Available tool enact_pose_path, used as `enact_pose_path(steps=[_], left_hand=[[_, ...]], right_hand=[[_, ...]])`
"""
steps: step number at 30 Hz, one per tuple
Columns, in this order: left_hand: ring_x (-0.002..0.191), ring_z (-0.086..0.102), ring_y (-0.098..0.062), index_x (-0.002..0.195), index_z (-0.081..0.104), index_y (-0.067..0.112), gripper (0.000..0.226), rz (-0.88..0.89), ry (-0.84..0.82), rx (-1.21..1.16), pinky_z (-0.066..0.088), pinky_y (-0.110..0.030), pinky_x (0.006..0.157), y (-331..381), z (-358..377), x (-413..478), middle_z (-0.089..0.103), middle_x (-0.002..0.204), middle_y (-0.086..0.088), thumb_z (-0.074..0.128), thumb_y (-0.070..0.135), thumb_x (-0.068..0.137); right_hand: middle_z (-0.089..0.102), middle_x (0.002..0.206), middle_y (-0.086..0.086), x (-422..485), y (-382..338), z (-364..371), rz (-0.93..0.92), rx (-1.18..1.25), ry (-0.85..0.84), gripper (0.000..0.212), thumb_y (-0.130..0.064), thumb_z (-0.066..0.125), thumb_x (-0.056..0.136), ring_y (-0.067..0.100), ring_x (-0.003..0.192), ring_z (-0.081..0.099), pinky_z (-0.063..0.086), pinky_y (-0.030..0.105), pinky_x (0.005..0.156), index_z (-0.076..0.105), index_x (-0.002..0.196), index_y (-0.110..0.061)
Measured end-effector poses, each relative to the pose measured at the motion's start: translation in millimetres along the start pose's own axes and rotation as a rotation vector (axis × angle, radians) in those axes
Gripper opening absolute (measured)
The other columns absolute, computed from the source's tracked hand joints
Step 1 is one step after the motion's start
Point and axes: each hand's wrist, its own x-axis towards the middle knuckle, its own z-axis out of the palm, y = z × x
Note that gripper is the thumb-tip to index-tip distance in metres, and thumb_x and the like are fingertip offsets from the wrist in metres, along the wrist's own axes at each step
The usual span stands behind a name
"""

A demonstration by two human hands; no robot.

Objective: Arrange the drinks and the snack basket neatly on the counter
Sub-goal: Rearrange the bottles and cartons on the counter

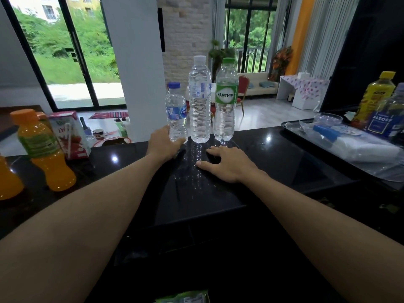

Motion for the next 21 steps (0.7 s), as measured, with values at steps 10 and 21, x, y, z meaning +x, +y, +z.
enact_pose_path(steps=[10,21], left_hand=[[0.118,0.059,-0.034,0.135,0.052,0.005,0.063,0.002,-0.137,0.002,0.046,-0.036,0.099,2,-9,-7,0.062,0.129,-0.016,0.077,0.032,0.083],[0.125,0.053,-0.030,0.139,0.050,0.009,0.058,0.199,-0.190,0.262,0.043,-0.041,0.103,-23,-64,-54,0.057,0.138,-0.012,0.057,0.045,0.094]], right_hand=[[0.042,0.158,-0.007,-5,-2,-5,0.015,0.048,-0.006,0.094,-0.090,0.043,0.075,0.024,0.144,0.039,0.029,0.041,0.116,0.048,0.149,-0.032],[0.056,0.146,0.007,-7,-16,-12,-0.050,-0.079,-0.049,0.074,-0.071,0.045,0.093,0.029,0.132,0.052,0.043,0.042,0.107,0.052,0.144,-0.018]])
